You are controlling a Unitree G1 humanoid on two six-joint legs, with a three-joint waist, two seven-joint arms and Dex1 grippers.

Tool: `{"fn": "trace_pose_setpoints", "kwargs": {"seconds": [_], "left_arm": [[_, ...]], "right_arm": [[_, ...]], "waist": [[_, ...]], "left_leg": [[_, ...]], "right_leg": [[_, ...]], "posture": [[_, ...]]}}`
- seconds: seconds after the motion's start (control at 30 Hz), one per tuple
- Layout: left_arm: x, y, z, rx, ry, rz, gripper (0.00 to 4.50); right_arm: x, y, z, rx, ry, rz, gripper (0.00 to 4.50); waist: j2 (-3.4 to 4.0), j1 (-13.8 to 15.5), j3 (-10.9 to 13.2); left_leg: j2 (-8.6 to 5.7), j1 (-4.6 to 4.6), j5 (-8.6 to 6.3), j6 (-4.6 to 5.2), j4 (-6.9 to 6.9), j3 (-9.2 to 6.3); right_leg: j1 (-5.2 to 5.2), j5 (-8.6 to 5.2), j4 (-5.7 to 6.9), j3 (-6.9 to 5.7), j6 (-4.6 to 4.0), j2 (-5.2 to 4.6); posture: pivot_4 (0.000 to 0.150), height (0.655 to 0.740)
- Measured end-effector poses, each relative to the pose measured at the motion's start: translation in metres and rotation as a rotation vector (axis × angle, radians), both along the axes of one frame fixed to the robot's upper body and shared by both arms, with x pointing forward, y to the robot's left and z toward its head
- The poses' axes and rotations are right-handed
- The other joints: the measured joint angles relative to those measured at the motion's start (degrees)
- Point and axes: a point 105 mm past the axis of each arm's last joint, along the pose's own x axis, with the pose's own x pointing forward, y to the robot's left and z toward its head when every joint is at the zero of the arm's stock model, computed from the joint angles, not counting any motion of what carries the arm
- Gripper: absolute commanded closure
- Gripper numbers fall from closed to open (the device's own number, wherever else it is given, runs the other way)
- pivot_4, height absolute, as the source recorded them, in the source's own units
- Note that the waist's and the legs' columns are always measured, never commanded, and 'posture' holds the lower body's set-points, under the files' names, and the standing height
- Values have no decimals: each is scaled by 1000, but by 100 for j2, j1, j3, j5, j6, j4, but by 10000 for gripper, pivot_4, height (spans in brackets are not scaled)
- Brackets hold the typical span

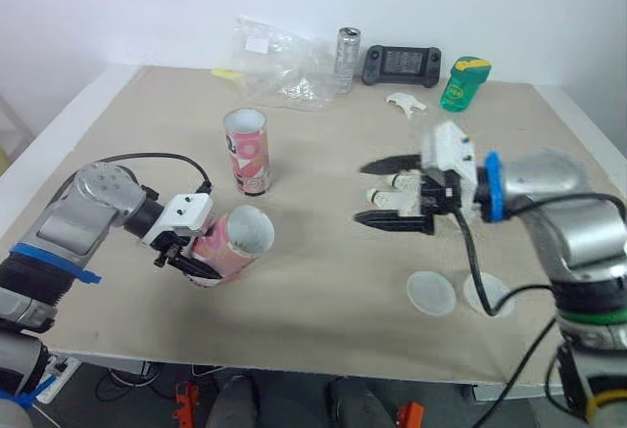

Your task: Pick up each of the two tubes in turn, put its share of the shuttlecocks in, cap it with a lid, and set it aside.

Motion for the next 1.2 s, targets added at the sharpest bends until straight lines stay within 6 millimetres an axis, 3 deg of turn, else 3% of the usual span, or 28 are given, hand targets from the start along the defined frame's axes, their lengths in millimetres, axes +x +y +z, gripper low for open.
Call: {"fn": "trace_pose_setpoints", "kwargs": {"seconds": [0.1, 0.23, 0.33, 0.5, 0.73, 0.87, 0.93, 1.03, 1.2], "left_arm": [[-1, 1, -1, -5, -1, 8, 20785], [-1, 2, -2, 1, -6, 14, 20785], [0, 3, -2, 3, -7, 16, 20785], [1, 1, -3, -1, -10, 16, 20785], [2, -1, -2, -11, -10, 7, 20785], [1, -1, -2, -18, -8, 8, 20785], [1, 0, -2, -17, -10, 11, 20785], [0, -1, -3, -22, -15, 16, 20785], [-2, 0, -3, -27, -14, 27, 20785]], "right_arm": [[-4, -45, -22, 37, 80, -230, 4368], [-16, -67, -42, 60, 148, -361, 4368], [-16, -63, -51, 80, 177, -383, 4368], [8, -47, -75, 108, 264, -438, 4368], [43, -34, -88, 99, 298, -499, 4368], [49, -22, -100, 88, 332, -471, 4368], [58, -17, -100, 89, 326, -474, 9445], [70, -18, -98, 93, 302, -513, 22013], [66, -20, -99, 81, 284, -492, 42132]], "waist": [[7, -3, -4], [14, -21, -7], [13, -37, -7], [13, -54, -7], [13, -24, -7], [14, -6, -7], [15, -10, -7], [13, -8, -7], [13, -7, -7]], "left_leg": [[-1, 6, -2, 2, -4, -2], [-1, 17, -2, 3, -3, 1], [-1, 22, -2, 3, 4, 8], [-5, 22, -1, 3, 15, 20], [-6, 19, -1, 3, 3, 22], [-7, 17, -2, 4, -3, 19], [-6, 17, -1, 4, -1, 19], [-6, 17, -1, 4, 4, 19], [-7, 16, -3, 4, -5, 18]], "right_leg": [[4, 1, 1, 2, 13, 4], [10, -4, 1, 10, -3, 4], [12, 0, 1, 18, -1, 4], [10, 13, 1, 29, 6, -2], [7, 3, -3, 32, 5, 1], [8, -4, -3, 31, 5, 3], [8, -1, -2, 31, 7, 3], [10, 3, -3, 31, 9, 2], [8, -5, -4, 32, 10, 3]], "posture": [[1500, 7394], [1500, 7394], [1500, 7394], [1500, 7394], [1500, 7394], [1500, 7394], [1500, 7394], [1500, 7394], [1500, 7394]]}}
